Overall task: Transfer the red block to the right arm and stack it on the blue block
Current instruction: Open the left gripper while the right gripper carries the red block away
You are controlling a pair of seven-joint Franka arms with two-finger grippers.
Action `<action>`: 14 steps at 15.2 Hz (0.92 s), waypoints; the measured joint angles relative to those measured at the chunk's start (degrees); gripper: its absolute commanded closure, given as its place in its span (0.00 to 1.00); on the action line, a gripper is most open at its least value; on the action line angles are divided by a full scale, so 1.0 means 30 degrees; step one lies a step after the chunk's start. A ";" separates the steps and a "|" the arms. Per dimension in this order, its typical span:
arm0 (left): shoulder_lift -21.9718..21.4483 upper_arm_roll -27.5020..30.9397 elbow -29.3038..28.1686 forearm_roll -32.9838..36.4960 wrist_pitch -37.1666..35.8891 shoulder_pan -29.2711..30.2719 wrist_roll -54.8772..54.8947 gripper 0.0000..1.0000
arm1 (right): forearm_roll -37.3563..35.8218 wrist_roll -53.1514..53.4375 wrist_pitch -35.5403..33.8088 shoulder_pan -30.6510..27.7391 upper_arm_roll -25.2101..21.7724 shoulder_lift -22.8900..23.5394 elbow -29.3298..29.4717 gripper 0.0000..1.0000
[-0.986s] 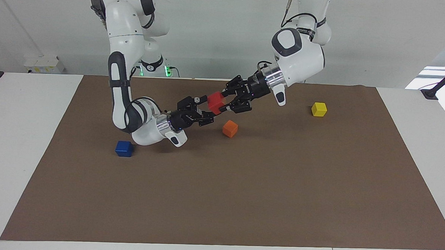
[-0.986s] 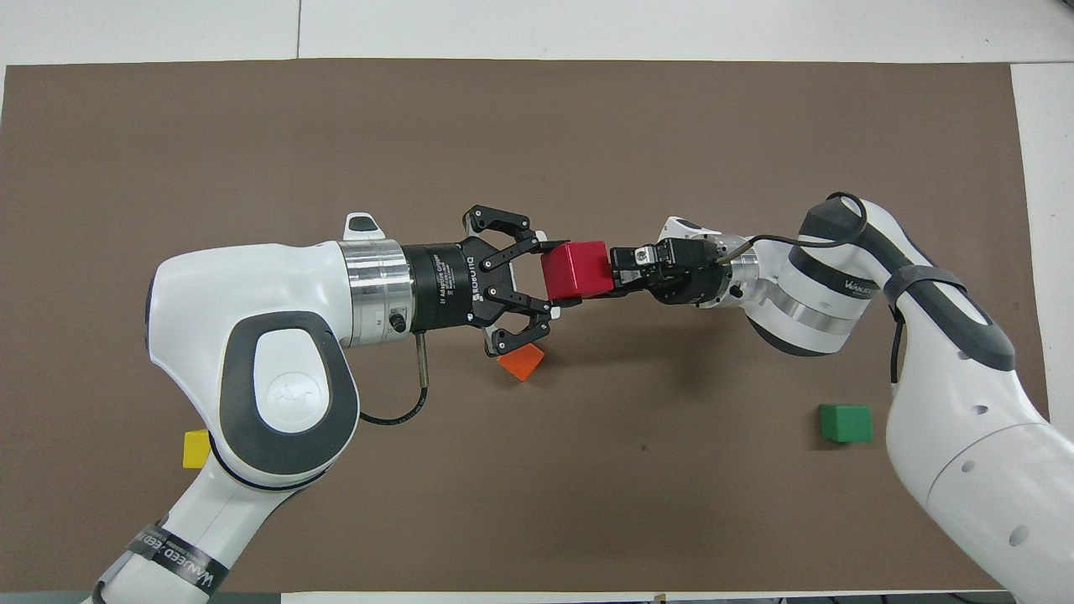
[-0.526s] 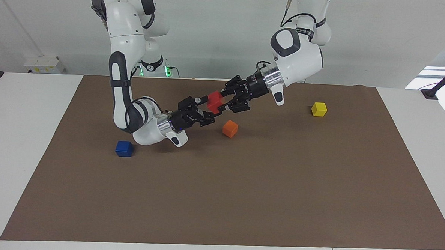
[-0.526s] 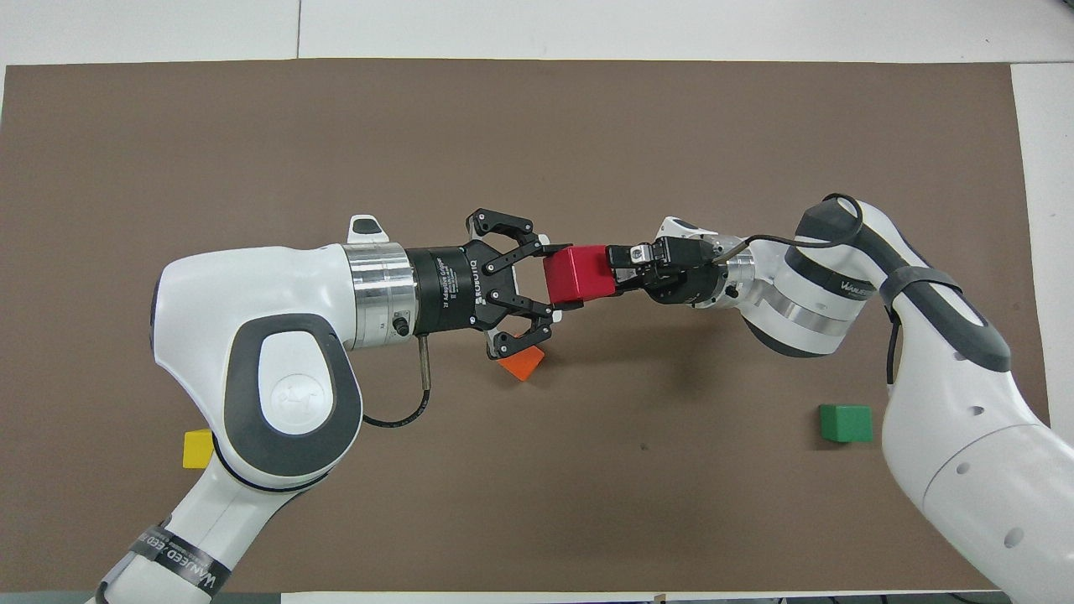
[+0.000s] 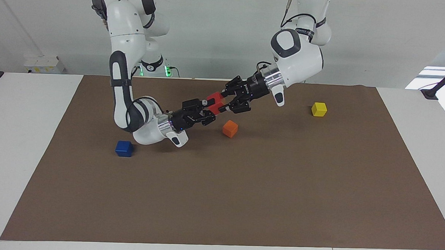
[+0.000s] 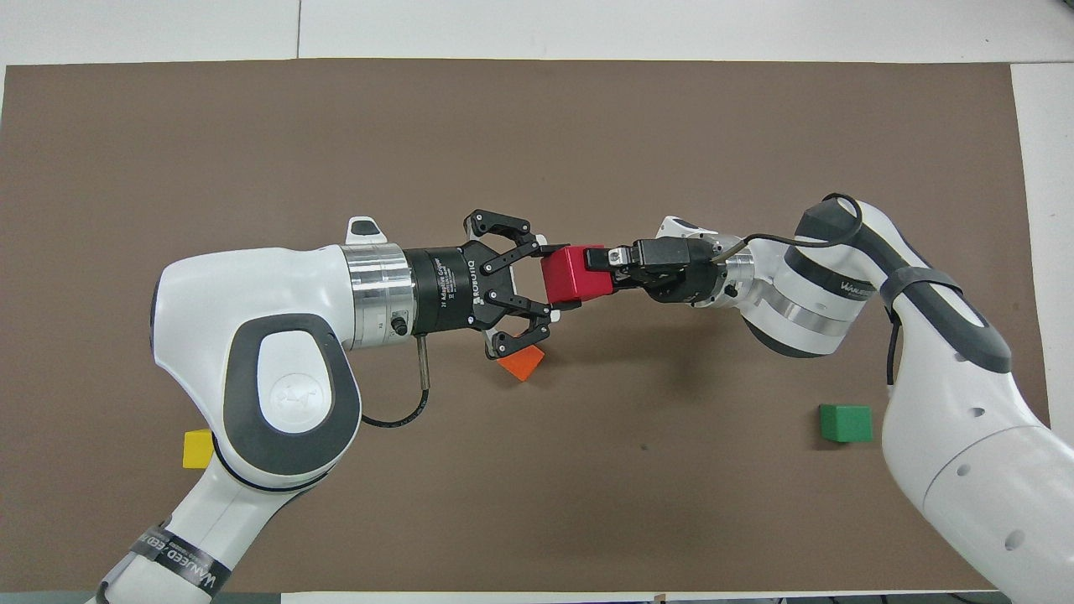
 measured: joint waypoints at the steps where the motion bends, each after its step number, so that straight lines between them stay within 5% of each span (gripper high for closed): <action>1: -0.0012 0.0022 0.0001 -0.0071 0.0000 0.0000 0.0000 1.00 | 0.0000 0.0091 0.0132 0.0005 0.0002 -0.0089 -0.0014 1.00; 2: -0.0039 0.0033 0.0001 -0.0116 0.0000 0.0000 0.0000 1.00 | 0.0000 0.0151 0.0200 0.0007 0.0003 -0.0154 -0.0022 1.00; 3: -0.0067 0.0038 0.0001 -0.0132 0.0000 0.0000 -0.0005 0.72 | 0.0000 0.0181 0.0236 0.0008 0.0004 -0.0204 -0.0031 1.00; 4: -0.0088 0.0038 0.0001 -0.0141 0.0000 0.0000 -0.0011 0.01 | 0.0000 0.0195 0.0268 0.0008 0.0004 -0.0251 -0.0052 1.00; 14: -0.0111 0.0158 -0.0006 -0.0144 -0.0971 0.0942 0.1616 0.00 | 0.0001 0.0996 0.0674 0.0015 0.0009 -0.0362 -0.0079 1.00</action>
